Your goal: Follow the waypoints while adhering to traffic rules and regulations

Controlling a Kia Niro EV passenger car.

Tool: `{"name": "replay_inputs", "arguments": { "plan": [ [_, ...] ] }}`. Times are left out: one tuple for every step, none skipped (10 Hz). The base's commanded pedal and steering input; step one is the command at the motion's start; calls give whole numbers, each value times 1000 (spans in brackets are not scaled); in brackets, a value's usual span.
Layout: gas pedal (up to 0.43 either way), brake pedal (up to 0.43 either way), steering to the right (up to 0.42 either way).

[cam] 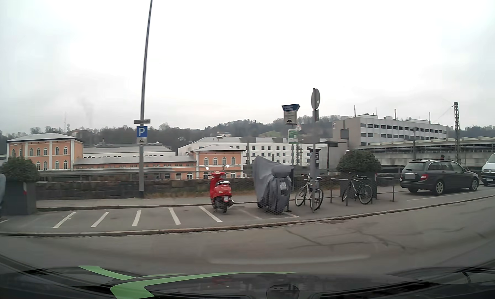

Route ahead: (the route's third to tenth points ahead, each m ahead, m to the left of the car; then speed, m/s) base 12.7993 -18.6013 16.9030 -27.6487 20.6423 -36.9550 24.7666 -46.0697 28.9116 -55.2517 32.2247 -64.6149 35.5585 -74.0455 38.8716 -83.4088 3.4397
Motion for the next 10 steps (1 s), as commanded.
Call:
{"name": "replay_inputs", "arguments": {
  "plan": [
    [98, 0, 524],
    [98, 0, 528],
    [98, 0, 529],
    [98, 0, 529],
    [98, 0, 529],
    [98, 0, 529],
    [98, 0, 529],
    [87, 0, 529],
    [87, 0, 529],
    [79, 0, 529]
  ]
}}
